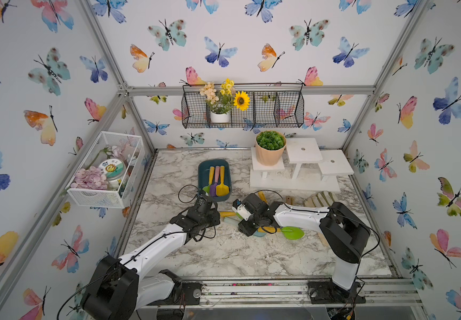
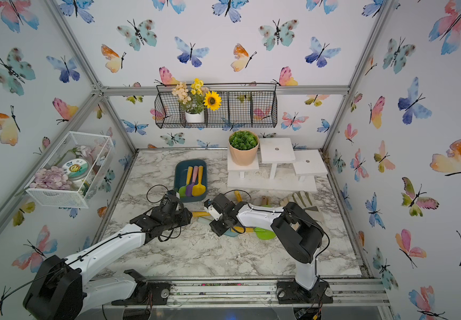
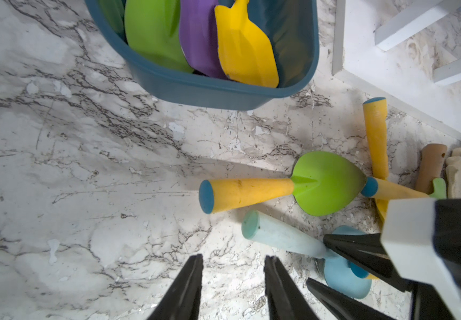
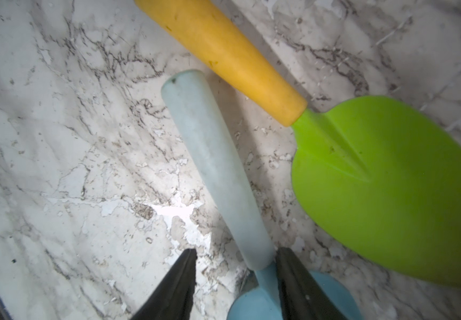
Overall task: Put the shovel into the storage box
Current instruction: Pick up the shovel from the center of the board.
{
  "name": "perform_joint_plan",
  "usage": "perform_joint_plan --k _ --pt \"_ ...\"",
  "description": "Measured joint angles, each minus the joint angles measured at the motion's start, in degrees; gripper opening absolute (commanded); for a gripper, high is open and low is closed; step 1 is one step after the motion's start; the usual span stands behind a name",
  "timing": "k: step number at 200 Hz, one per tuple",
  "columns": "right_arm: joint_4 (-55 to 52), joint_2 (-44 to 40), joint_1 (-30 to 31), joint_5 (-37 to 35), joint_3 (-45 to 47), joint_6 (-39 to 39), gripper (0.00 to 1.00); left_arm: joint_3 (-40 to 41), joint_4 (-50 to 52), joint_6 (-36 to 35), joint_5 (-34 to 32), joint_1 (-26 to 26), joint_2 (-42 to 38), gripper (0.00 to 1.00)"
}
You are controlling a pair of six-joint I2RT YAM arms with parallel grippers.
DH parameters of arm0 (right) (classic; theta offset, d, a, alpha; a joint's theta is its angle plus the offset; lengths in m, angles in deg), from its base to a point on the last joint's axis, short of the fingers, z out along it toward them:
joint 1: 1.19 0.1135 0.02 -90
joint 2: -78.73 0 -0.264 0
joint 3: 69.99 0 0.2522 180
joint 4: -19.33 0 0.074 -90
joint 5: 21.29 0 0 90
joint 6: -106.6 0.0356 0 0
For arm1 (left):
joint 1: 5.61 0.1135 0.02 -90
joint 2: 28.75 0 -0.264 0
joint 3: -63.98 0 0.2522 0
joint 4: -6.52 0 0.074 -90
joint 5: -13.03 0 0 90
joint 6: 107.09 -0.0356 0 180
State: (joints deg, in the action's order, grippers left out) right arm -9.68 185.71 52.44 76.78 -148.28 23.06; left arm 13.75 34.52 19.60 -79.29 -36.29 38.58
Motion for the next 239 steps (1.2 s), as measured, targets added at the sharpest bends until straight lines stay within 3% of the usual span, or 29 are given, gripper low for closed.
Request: perform_joint_plan --k 48,122,222,239 --pt "1.0 1.7 0.6 -2.0 -0.2 -1.0 0.43 0.0 0.2 0.0 0.0 0.3 0.0 0.43" --pt "1.9 2.2 1.2 -3.0 -0.5 -2.4 0.23 -1.0 1.5 -0.1 -0.5 1.0 0.0 0.43" --pt "2.9 1.3 1.4 -0.8 -0.5 -2.6 0.17 -5.8 3.4 -1.1 -1.6 2.3 -2.7 0.44" --pt "3.6 0.0 1.5 -0.3 -0.5 -2.6 0.16 -6.1 3.5 -1.5 -1.5 3.0 -3.6 0.47"
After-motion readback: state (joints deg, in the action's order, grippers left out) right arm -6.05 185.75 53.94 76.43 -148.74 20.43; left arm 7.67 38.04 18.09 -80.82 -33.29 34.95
